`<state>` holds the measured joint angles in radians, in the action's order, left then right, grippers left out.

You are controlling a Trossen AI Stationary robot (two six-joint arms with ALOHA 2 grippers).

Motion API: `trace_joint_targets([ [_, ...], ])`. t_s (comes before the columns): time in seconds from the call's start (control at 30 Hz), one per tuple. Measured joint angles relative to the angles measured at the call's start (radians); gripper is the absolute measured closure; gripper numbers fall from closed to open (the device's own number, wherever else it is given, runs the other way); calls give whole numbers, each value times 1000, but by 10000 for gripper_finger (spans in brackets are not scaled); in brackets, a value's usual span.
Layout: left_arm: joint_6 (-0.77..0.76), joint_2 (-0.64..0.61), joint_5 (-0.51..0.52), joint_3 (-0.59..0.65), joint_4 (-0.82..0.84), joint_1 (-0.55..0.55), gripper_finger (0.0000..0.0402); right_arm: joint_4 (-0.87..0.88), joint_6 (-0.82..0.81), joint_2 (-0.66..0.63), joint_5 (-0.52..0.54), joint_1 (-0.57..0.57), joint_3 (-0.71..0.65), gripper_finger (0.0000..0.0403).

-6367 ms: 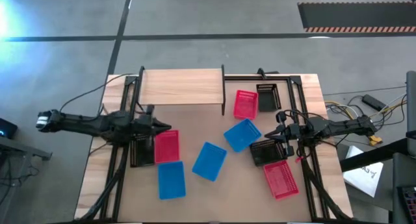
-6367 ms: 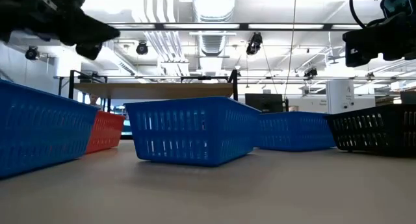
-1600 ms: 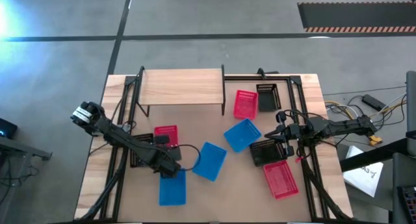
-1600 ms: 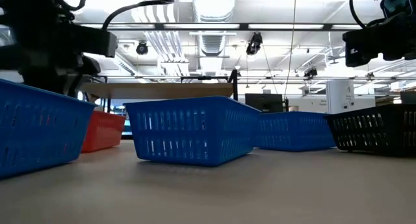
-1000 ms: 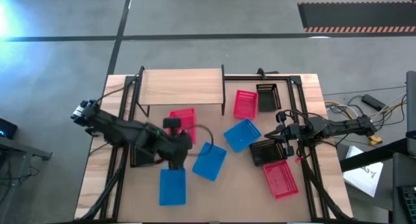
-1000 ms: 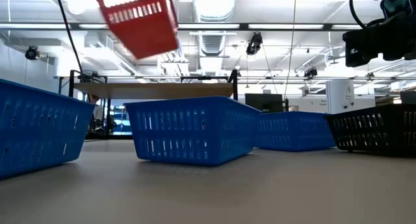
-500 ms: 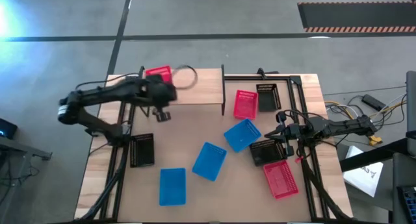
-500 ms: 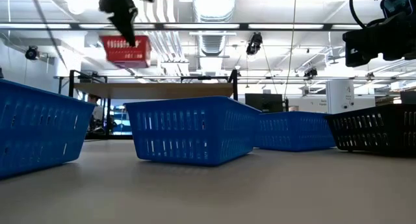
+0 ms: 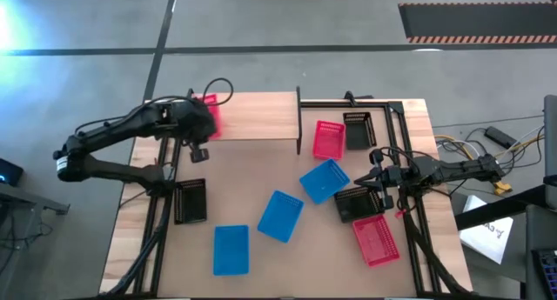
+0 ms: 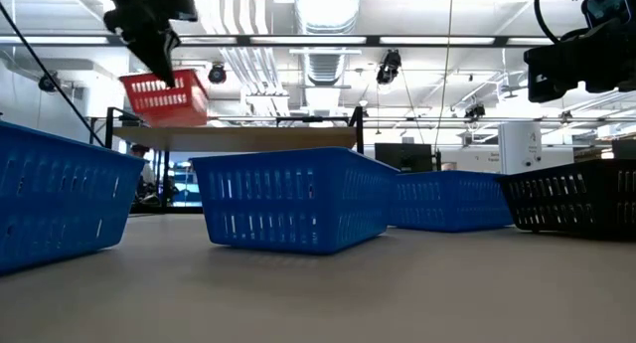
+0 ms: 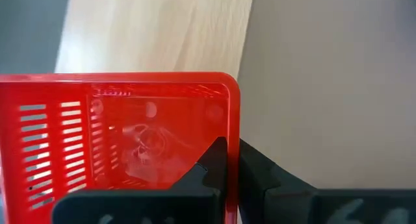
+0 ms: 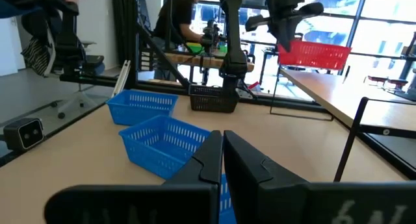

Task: Stack baskets on shelf by color
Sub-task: Put the left red bin on the shelf

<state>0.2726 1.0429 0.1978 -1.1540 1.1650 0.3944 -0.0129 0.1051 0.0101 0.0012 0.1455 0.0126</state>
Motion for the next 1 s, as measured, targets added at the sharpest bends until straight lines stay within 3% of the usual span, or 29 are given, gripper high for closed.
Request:
trace_joint_targets([
  [0.37, 33, 52, 26, 0, 29, 43, 398, 0, 0, 0, 0, 0, 0, 394],
  [0.77, 50, 19, 93, 0, 56, 110, 279, 0, 0, 0, 0, 0, 0, 394],
  [0.9, 50, -3, 177, 0, 57, 110, 261, 0, 0, 0, 0, 0, 0, 394],
  [1.0, 49, -22, 184, 0, 57, 110, 258, 0, 0, 0, 0, 0, 0, 394],
])
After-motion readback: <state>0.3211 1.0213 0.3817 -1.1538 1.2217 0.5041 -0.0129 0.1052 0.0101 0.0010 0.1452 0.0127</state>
